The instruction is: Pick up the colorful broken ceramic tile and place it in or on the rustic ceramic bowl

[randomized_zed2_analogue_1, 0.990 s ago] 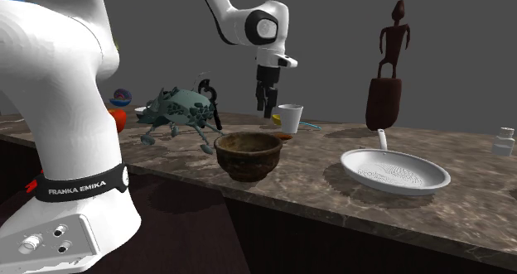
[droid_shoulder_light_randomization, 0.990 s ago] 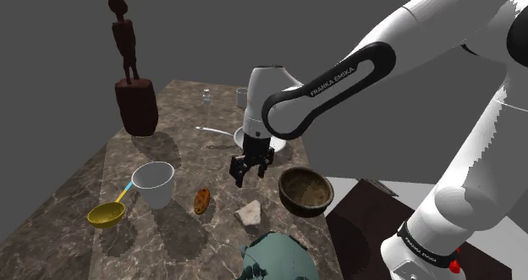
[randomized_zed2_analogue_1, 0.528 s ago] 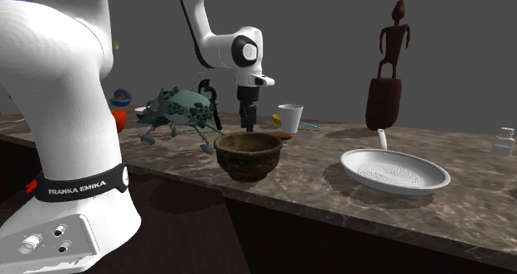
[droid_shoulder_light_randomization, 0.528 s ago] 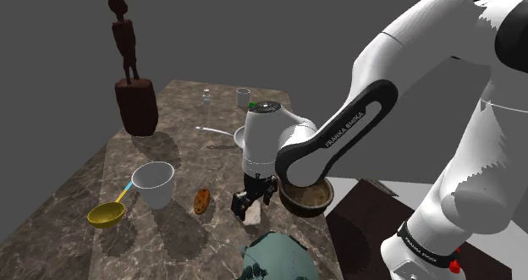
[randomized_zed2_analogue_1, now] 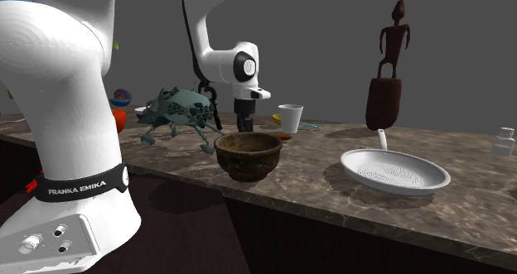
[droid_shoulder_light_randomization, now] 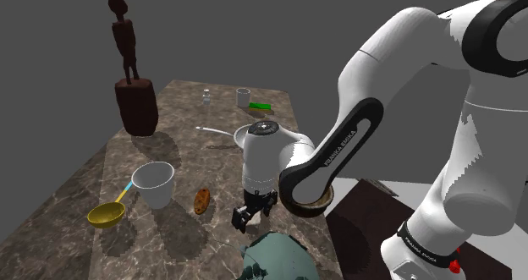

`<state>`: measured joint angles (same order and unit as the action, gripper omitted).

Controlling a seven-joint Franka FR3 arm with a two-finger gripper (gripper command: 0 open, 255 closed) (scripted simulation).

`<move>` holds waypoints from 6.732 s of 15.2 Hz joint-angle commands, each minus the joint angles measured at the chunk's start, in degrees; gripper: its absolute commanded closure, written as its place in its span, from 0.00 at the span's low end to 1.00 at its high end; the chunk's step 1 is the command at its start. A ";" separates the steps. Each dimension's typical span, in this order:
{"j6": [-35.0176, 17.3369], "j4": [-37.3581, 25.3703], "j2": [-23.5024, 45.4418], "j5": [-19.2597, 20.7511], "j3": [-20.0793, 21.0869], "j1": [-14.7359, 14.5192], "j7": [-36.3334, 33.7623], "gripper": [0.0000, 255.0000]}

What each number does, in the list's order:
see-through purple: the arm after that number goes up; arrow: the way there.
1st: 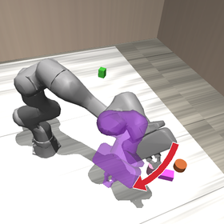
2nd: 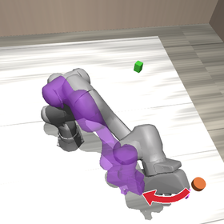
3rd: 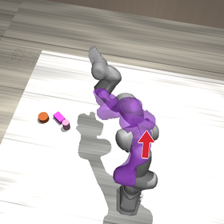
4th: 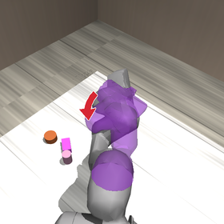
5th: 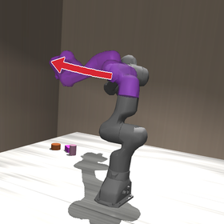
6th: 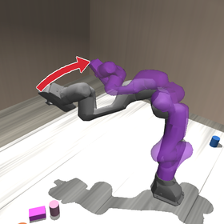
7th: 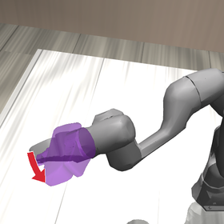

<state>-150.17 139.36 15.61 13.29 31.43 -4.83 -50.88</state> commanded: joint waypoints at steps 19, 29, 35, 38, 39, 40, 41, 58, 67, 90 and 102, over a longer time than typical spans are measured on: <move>-0.01 0.01 -0.02 0.01 0.04 -0.02 -0.04 1.00; 6.95 -0.04 -8.45 -8.93 4.25 2.89 6.14 1.00; 11.59 -0.84 -13.26 -13.55 5.23 3.51 9.37 1.00; 14.01 -1.44 -15.51 -15.48 5.35 3.59 10.72 1.00; 14.83 -1.66 -16.23 -16.06 5.35 3.59 11.14 1.00; 15.65 -1.91 -16.93 -16.61 5.33 3.59 11.53 1.00; 16.47 -2.16 -17.61 -17.13 5.30 3.57 11.90 1.00; 27.15 5.74 -37.45 -27.57 -1.70 2.48 25.17 1.00; 33.60 19.01 -55.91 -27.82 -12.43 2.37 37.09 1.00; 15.77 26.44 -45.42 -30.03 -9.14 2.17 37.24 1.00; 26.09 22.48 -51.82 -28.72 -11.12 2.25 37.22 0.00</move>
<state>-125.35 162.42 -35.61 -15.60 20.49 -2.59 -13.59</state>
